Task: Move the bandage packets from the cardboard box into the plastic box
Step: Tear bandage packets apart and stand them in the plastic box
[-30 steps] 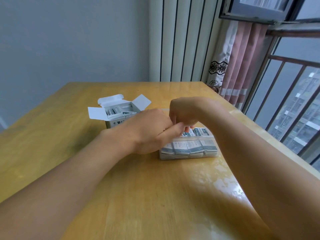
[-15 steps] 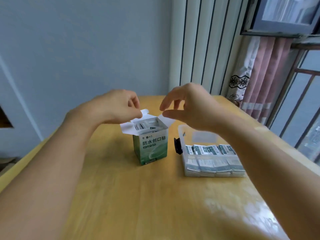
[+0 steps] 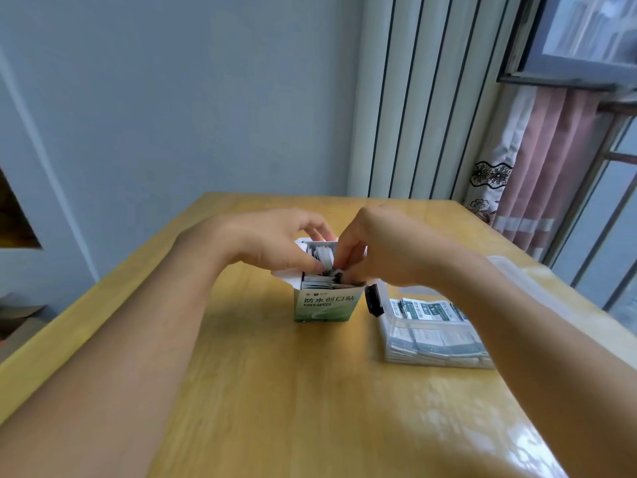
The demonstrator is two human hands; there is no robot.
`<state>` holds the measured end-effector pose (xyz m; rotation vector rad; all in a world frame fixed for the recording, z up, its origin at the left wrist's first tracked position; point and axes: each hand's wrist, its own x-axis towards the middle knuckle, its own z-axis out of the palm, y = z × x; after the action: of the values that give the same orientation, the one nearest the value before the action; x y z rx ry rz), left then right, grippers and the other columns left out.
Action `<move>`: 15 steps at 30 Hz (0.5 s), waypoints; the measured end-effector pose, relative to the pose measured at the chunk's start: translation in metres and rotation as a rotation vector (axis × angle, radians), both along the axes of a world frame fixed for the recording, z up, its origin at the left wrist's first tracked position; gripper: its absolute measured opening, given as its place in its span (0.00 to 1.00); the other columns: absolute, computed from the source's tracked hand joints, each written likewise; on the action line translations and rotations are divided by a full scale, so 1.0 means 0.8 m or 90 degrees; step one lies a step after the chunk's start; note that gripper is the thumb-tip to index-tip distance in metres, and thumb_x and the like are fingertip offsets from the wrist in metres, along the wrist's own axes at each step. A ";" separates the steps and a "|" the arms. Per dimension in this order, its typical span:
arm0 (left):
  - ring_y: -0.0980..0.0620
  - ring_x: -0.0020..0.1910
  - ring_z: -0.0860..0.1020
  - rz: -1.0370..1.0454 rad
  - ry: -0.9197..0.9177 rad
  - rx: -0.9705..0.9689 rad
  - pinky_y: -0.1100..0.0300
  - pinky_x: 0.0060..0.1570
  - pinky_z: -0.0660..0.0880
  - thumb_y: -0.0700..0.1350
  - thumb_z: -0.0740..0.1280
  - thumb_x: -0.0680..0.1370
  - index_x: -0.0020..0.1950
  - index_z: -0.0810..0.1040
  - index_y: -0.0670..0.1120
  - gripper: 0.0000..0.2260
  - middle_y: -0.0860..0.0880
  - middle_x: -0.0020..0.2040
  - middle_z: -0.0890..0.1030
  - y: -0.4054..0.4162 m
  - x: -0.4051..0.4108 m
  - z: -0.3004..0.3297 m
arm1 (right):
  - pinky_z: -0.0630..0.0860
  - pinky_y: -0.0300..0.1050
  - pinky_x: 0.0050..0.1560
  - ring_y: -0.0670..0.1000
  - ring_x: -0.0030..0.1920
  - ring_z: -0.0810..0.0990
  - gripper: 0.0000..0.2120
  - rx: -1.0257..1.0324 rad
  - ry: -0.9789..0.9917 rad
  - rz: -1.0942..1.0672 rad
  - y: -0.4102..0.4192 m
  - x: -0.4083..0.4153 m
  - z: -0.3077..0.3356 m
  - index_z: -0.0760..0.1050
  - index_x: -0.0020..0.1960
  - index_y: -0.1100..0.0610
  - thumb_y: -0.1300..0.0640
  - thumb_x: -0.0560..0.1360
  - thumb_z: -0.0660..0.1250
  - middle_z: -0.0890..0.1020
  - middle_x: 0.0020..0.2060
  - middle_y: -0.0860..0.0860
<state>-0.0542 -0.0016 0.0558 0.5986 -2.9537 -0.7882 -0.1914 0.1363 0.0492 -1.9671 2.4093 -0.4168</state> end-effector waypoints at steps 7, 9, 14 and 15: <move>0.59 0.57 0.78 -0.025 0.007 -0.021 0.54 0.55 0.78 0.52 0.75 0.73 0.56 0.76 0.64 0.15 0.67 0.60 0.76 -0.001 0.000 0.001 | 0.82 0.45 0.41 0.42 0.35 0.82 0.08 -0.093 -0.008 -0.006 0.001 0.001 -0.005 0.84 0.45 0.50 0.57 0.67 0.80 0.84 0.35 0.43; 0.59 0.58 0.77 -0.025 0.004 -0.030 0.54 0.56 0.77 0.53 0.76 0.73 0.57 0.76 0.65 0.16 0.67 0.60 0.75 -0.002 -0.001 0.001 | 0.80 0.43 0.39 0.40 0.35 0.81 0.09 -0.110 -0.010 -0.007 0.001 0.001 -0.007 0.84 0.46 0.50 0.55 0.67 0.80 0.84 0.35 0.43; 0.59 0.58 0.77 -0.022 -0.006 -0.040 0.52 0.57 0.77 0.54 0.76 0.73 0.57 0.76 0.65 0.16 0.67 0.61 0.74 -0.002 -0.002 -0.001 | 0.79 0.38 0.38 0.41 0.35 0.81 0.06 -0.142 -0.046 -0.004 -0.003 0.005 -0.018 0.86 0.45 0.49 0.54 0.69 0.79 0.84 0.34 0.42; 0.58 0.58 0.77 -0.018 -0.009 -0.040 0.53 0.57 0.77 0.54 0.76 0.73 0.58 0.75 0.65 0.17 0.67 0.61 0.74 -0.003 -0.001 -0.001 | 0.78 0.35 0.37 0.40 0.35 0.81 0.05 -0.143 -0.047 -0.002 -0.003 0.004 -0.018 0.86 0.44 0.49 0.56 0.69 0.79 0.84 0.34 0.42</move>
<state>-0.0553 -0.0037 0.0552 0.5610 -2.9936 -0.6925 -0.1880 0.1340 0.0348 -1.9889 2.4134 -0.7762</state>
